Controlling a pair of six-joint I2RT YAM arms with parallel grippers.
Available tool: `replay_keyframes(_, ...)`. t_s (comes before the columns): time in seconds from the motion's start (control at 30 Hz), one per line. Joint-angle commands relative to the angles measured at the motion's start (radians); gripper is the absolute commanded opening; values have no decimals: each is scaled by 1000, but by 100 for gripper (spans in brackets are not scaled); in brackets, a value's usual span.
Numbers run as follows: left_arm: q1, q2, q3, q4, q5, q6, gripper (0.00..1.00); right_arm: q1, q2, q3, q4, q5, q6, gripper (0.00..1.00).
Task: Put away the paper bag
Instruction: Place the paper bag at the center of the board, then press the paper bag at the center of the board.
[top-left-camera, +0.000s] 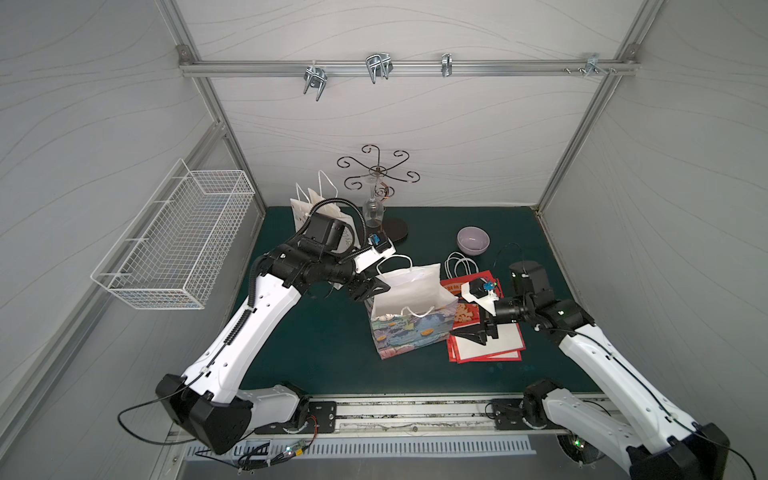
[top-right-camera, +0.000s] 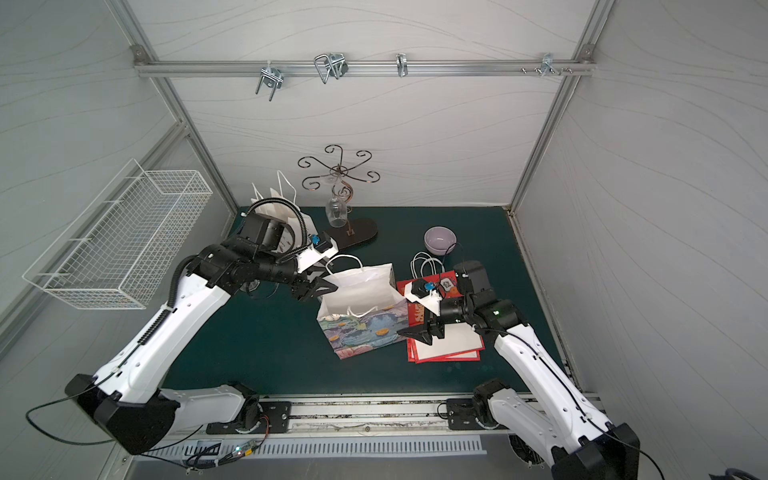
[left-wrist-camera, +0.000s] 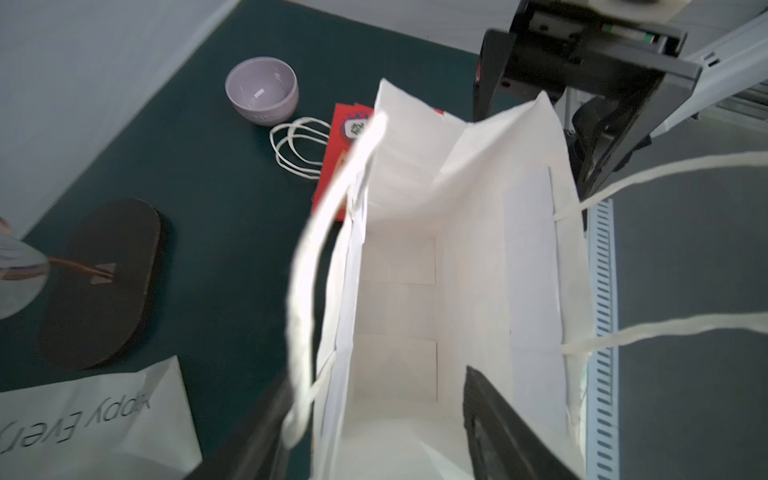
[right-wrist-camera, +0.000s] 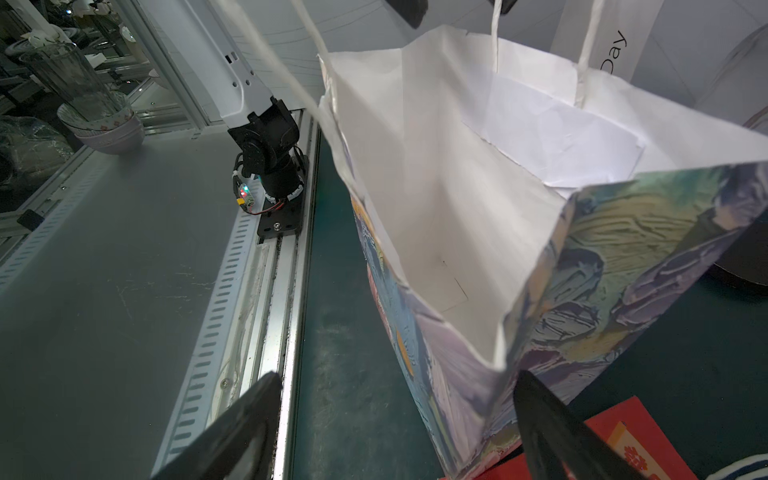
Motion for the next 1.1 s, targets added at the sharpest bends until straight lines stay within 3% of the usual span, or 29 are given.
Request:
replay_keyframes(0.0,7,-126,2,124,-65,-101,69,5,3,-7,19,-19,7,88)
replay_keyframes(0.17,9,-298,-142,237,-360,-402,68,6,10,-15,24,-19,7,87)
replay_keyframes(0.3,9,-374,-259,137,-680,-791,52,5,10,-27,29,-24,16,86)
replay_keyframes(0.37,9,-414,-344,100,-719,-933,46,5,9,-37,32,-13,19,86)
replay_keyframes(0.57,10,-460,-683,281,-427,-1106,30,5,-6,-72,24,47,6,86)
replay_keyframes(0.8,9,-395,-918,605,-195,-1025,23,5,-23,-101,26,47,11,85)
replay_keyframes(0.9,10,-317,-979,750,-122,-1029,22,7,-28,-109,29,42,16,84)
replay_keyframes(1.07,7,-167,-960,818,-72,-1008,18,11,-39,-129,51,37,31,84)
